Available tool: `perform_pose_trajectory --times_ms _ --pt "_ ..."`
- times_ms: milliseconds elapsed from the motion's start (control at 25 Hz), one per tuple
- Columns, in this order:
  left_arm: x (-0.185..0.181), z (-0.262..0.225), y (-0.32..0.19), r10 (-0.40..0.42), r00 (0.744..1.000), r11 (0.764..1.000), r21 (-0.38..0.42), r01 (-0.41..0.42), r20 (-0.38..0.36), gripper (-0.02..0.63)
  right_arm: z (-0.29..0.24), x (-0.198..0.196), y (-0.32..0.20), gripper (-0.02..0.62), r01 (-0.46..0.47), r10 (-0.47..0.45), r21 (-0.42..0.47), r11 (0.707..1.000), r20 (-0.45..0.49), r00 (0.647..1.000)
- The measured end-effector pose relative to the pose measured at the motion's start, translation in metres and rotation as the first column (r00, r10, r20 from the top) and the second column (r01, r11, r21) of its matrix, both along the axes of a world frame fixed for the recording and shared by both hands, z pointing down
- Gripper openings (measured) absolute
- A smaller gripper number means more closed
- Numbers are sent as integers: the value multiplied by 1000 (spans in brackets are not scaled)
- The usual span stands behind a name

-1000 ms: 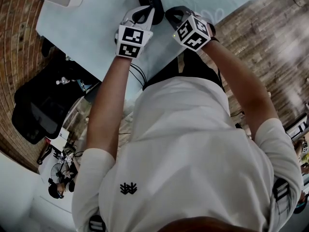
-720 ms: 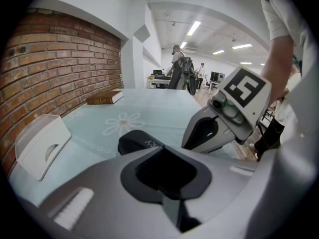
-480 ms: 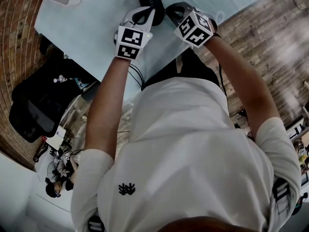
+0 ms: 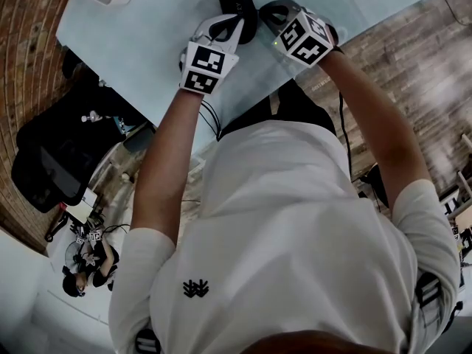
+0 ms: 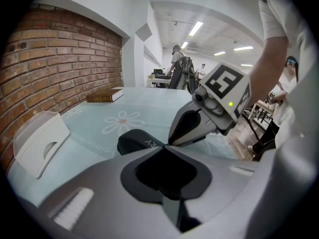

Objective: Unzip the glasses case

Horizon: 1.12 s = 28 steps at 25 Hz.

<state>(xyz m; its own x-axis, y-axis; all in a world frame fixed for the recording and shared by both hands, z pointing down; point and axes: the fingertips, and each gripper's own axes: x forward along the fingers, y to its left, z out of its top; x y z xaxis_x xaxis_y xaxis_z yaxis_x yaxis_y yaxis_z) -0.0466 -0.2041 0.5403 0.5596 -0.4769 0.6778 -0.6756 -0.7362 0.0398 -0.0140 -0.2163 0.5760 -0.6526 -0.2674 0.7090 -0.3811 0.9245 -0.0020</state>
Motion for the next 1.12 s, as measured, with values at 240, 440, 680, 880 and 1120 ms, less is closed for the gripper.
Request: perform_pose_trajectory --times_ms 240,440,680,880,1120 --pt "2 0 -1 3 1000 1000 0 -3 7 54 -2 1 -12 0 22 -22 8 1000 -1 1000" --pt "4 0 -1 4 1000 1000 -4 -4 3 54 -4 1 -21 1 38 -38 14 999 -6 999" --pt "2 0 -2 -2 1000 1000 -6 2 1 54 -4 -2 -31 2 58 -58 17 998 -10 998" --pt "4 0 -2 -4 1000 1000 -9 4 1 54 -6 -2 -38 2 74 -74 26 997 -10 997" --pt "6 0 -1 -4 1000 1000 -11 4 2 54 -7 -2 -46 2 93 -92 35 995 -10 996"
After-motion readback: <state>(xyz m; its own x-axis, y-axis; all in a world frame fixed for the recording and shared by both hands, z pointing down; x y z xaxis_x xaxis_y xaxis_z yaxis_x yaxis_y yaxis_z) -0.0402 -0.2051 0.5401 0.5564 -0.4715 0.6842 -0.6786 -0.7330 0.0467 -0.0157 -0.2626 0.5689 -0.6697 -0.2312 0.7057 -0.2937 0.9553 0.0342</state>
